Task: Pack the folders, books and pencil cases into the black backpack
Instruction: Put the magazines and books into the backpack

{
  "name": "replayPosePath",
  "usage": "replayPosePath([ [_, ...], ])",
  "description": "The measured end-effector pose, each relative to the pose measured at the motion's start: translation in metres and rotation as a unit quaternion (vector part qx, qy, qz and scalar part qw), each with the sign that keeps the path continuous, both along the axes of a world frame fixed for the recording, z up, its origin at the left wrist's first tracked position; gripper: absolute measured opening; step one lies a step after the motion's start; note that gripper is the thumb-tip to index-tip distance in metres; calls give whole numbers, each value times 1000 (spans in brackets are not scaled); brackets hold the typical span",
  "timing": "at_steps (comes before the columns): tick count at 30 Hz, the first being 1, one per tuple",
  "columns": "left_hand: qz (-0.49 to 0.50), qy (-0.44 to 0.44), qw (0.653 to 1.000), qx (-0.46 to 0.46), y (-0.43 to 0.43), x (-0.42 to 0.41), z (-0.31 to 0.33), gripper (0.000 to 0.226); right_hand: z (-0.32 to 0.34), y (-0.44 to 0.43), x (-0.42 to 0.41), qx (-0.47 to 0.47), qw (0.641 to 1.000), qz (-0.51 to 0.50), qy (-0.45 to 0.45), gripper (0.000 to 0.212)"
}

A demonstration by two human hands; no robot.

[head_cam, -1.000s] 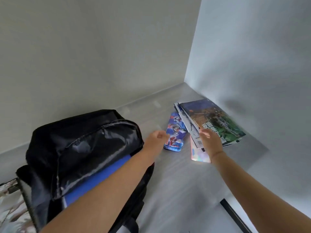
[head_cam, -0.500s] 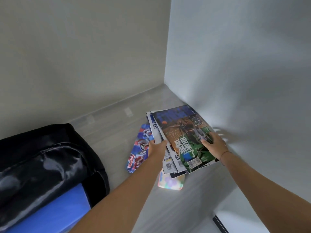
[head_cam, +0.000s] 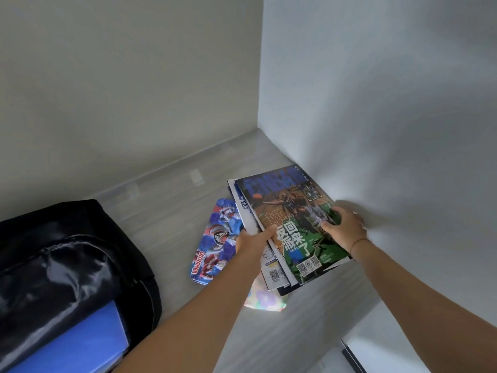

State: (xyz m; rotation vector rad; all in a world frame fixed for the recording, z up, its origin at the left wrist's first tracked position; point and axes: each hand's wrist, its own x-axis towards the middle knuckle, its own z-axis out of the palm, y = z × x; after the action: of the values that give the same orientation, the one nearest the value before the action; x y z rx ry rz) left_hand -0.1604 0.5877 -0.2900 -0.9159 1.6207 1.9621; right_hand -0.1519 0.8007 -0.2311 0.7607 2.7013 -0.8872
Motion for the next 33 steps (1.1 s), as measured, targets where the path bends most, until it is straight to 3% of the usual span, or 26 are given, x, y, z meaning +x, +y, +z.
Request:
replayPosePath([
  [3, -12, 10, 1000, -7, 7, 13, 56, 78, -7, -12, 8, 8, 1000, 21, 0, 58],
  [6, -25, 29, 999, -8, 7, 12, 49, 67, -8, -21, 12, -16, 1000, 16, 8, 62],
  [10, -61, 95, 994, -11, -7, 17, 58, 32, 2, -19, 12, -164, 985, 7, 51, 64],
  [13, -100, 148, 984, 14, -22, 26, 75, 28, 18, -23, 6, -265, 963, 16, 56, 72],
  [16, -126, 183, 973, 70, -40, 36, 104, 31, 35, -37, 3, -428, 904, 9, 14, 80],
  [23, -217, 249, 939, 91, -103, 61, 149, 32, 47, -62, 12, -593, 792, 142, -29, 86],
  [26, -223, 241, 942, 64, -132, 72, 149, 48, 53, -70, 21, -607, 781, 147, -22, 91],
  [33, -210, 238, 947, -48, -176, 99, 144, 33, 59, -96, 64, -592, 796, 85, 89, 80],
])
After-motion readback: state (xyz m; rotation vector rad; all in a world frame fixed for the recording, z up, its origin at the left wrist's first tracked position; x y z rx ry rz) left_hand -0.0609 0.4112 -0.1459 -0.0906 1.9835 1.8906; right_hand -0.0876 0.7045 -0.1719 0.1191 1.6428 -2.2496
